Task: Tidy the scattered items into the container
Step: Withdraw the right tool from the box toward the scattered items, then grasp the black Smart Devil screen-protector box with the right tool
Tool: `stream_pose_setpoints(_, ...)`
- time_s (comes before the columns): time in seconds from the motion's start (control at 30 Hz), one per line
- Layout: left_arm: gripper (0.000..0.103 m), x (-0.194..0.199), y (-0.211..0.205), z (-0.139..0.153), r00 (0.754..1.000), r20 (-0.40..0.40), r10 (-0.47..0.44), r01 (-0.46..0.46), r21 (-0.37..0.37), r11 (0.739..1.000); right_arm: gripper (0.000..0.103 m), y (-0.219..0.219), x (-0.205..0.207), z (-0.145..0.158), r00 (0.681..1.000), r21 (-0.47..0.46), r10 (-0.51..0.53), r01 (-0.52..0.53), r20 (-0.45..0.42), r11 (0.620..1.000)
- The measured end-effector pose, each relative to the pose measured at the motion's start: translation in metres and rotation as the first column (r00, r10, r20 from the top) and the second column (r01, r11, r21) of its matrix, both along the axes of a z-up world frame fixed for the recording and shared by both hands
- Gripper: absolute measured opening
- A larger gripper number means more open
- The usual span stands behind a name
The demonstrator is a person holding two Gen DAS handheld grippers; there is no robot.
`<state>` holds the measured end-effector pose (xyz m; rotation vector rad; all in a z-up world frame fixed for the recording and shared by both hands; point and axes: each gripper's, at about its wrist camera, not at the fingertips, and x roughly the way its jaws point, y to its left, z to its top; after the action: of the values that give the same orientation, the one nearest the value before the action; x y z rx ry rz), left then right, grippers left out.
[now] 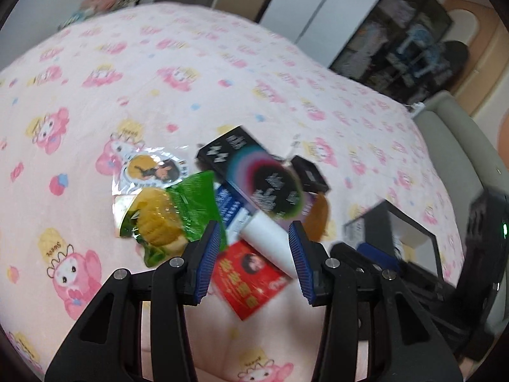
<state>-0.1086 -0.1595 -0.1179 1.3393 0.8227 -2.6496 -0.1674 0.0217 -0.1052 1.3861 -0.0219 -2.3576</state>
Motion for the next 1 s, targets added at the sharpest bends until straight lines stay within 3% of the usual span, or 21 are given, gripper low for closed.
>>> stream_pose_setpoints(0.13,0.045,-0.026,-0.005,-0.021,0.998,0.069,0.012,-0.017,0.080,0.997,0.048,0.006,-0.015,-0.018,0.998,0.022,-0.053,0.052,0.037,0.998)
stream_pose_setpoints(0.43,0.045,-0.082,0.005,-0.055,0.985,0.170,0.014,-0.036,0.126,0.991,0.048,0.006,-0.060,-0.038,0.994,0.105,-0.101,0.097,0.040,0.990)
stream_pose_setpoints(0.67,0.044,-0.097,-0.002,-0.083,0.980,0.197,0.029,-0.070,0.206,0.976,0.048,0.011,-0.102,-0.062,0.983,0.136,-0.162,0.150,0.088,0.979)
stream_pose_setpoints(0.83,0.044,-0.109,0.003,-0.083,0.980,0.200,0.020,-0.048,0.138,0.989,0.048,0.013,-0.117,-0.087,0.967,0.123,-0.186,0.166,0.176,0.978)
stream_pose_setpoints(1.0,0.044,-0.110,0.002,-0.084,0.983,0.185,0.000,-0.026,0.138,0.990,0.049,0.014,-0.131,-0.085,0.965,0.137,-0.212,0.192,0.153,0.972)
